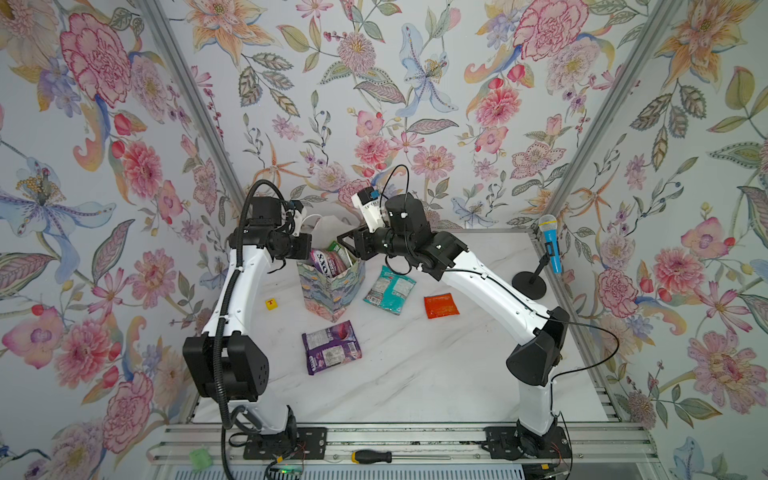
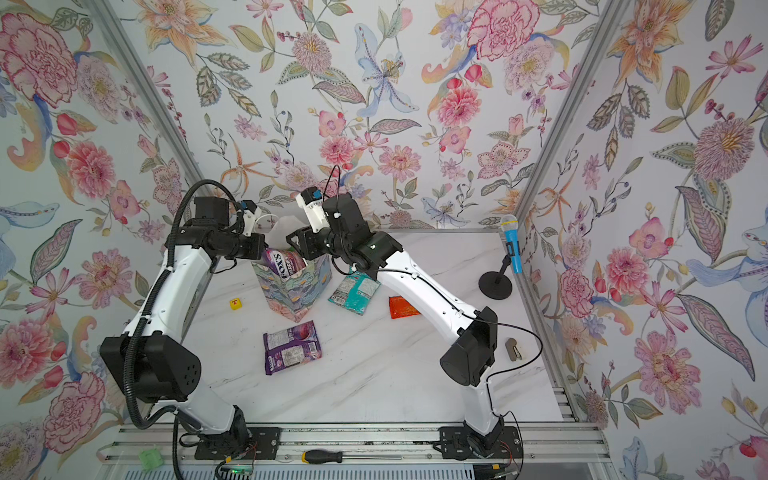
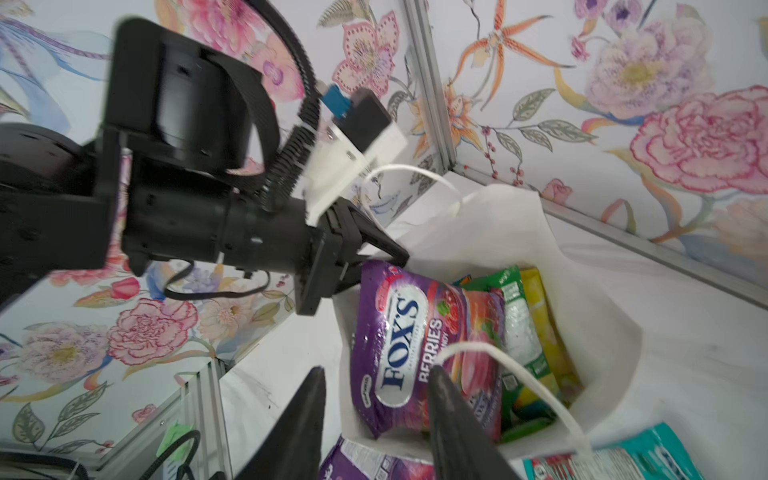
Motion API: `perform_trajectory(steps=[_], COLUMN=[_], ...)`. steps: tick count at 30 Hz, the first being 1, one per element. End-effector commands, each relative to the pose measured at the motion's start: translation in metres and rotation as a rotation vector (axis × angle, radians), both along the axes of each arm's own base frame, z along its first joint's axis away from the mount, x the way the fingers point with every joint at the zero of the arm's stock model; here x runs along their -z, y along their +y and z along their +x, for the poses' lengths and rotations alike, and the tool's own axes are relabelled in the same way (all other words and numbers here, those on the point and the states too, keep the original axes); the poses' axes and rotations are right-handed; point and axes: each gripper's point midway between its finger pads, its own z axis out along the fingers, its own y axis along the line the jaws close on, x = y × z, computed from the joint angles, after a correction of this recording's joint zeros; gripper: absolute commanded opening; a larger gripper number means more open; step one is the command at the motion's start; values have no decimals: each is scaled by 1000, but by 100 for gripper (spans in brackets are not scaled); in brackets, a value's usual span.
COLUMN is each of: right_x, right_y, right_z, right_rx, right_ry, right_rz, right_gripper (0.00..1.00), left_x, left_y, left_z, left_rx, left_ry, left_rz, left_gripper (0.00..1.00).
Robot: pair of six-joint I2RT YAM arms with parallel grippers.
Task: Place the snacks into the paper bag
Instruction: 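Lower the purple packet into the bag and open the right gripper, then move the right gripper from the bag toward the teal Fox's packet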
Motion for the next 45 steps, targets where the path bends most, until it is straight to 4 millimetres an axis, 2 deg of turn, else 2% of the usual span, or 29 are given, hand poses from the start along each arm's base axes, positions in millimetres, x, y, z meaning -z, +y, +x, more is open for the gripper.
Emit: perform_trajectory(steps=[1, 8, 14, 17, 18, 19, 21, 27, 28, 30, 33, 37, 43, 45], right_x=[4, 29, 53, 68, 73, 76, 82, 88, 89, 92, 96, 100, 102, 102], right_y=[-33, -62, -88, -99, -104, -107, -113, -123, -134, -138, -142, -146, -157, -161], right_z=[6, 1, 8, 12, 13, 13, 14, 14, 22, 25, 27, 28, 29, 28], right_rx=[90, 144, 172, 193, 202, 208, 220, 239, 266, 275, 280, 287, 304, 311], right_ry=[-19, 32, 138, 184, 199, 209, 219, 228, 230, 236, 247, 258, 268, 271], right_rz=[-66, -70, -7, 12, 17, 21, 23, 15, 15, 14, 14, 14, 23, 25], right_gripper=[42, 43, 44, 44, 44, 44, 44, 45, 45, 45, 45, 46, 46, 46], left_x=[-34, -57, -72, -74, -74, -86, -89, -85, -83, -80, -79, -82, -64, -57], left_y=[-3, -2, -2, -2, -3, -4, -5, -10, -10, -8, -6, -20, -34, -33], left_z=[0, 5, 5, 4, 3, -5, -10, -32, -34, -39, -44, -51, -56, -54], left_rx=[-13, -43, -50, -48, -47, -44, -39, -21, -23, -30, -38, -2, 24, 15], left_ry=[-95, -167, -207, -207, -205, -234, -238, -195, -187, -175, -169, -169, -103, -76], left_rz=[-15, -46, -68, -72, -75, -79, -90, -51, -38, -15, -1, -5, 45, 64], left_gripper=[6, 8, 12, 17, 18, 19, 20, 22, 23, 24, 29, 39, 40, 40])
